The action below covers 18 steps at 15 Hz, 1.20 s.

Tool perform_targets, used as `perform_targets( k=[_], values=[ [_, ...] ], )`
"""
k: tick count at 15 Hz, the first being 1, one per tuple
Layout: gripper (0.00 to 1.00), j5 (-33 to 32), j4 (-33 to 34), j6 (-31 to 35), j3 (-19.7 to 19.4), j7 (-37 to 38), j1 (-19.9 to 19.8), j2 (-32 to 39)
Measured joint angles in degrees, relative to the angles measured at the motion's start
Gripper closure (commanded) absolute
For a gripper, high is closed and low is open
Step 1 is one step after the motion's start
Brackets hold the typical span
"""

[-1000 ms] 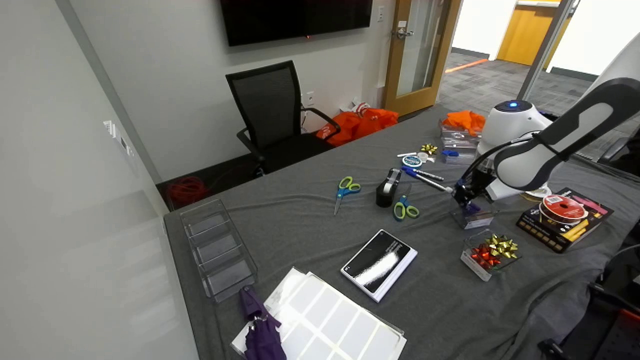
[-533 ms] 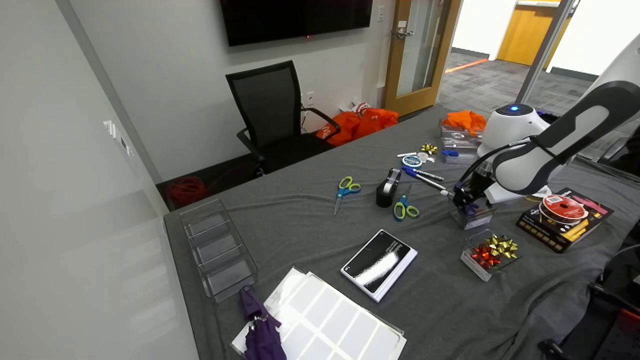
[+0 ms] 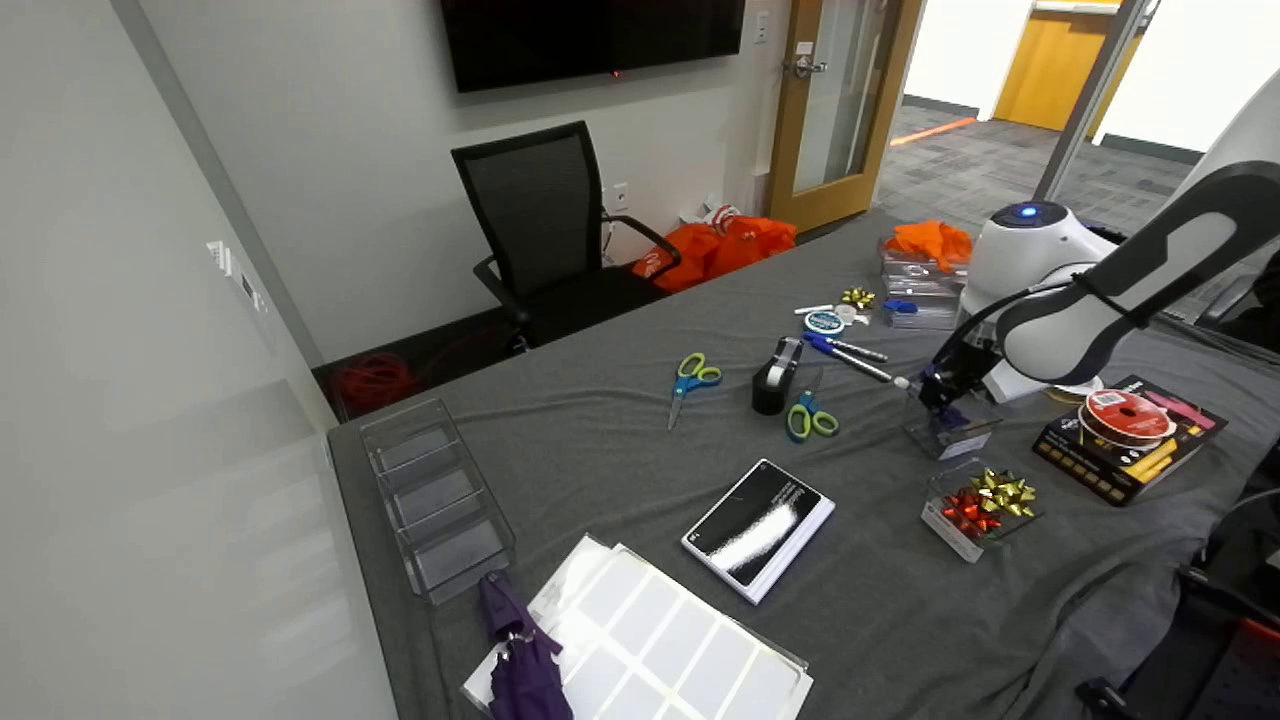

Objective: Move the blue object to the right tray

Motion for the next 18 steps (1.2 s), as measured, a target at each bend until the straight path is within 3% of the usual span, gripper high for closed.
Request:
perform_targets(
  k=[6, 7, 11, 14, 18],
  values=[
    [0.0, 0.6, -0.6, -2.5, 0.6, -0.6, -0.3, -2.8],
    [0.24, 0.8, -0.7, -3.1, 0.9, -0.6, -0.4, -3.4],
    [0.44, 1.7, -1.4, -4.3, 2.1, -0.7, -1.0, -5.5],
    [0.48, 2.5, -1.6, -4.5, 2.8, -0.7, -1.5, -5.9],
    [0.34, 3.5, -1.7, -4.4, 3.2, -0.7, -1.8, -5.7]
  ],
)
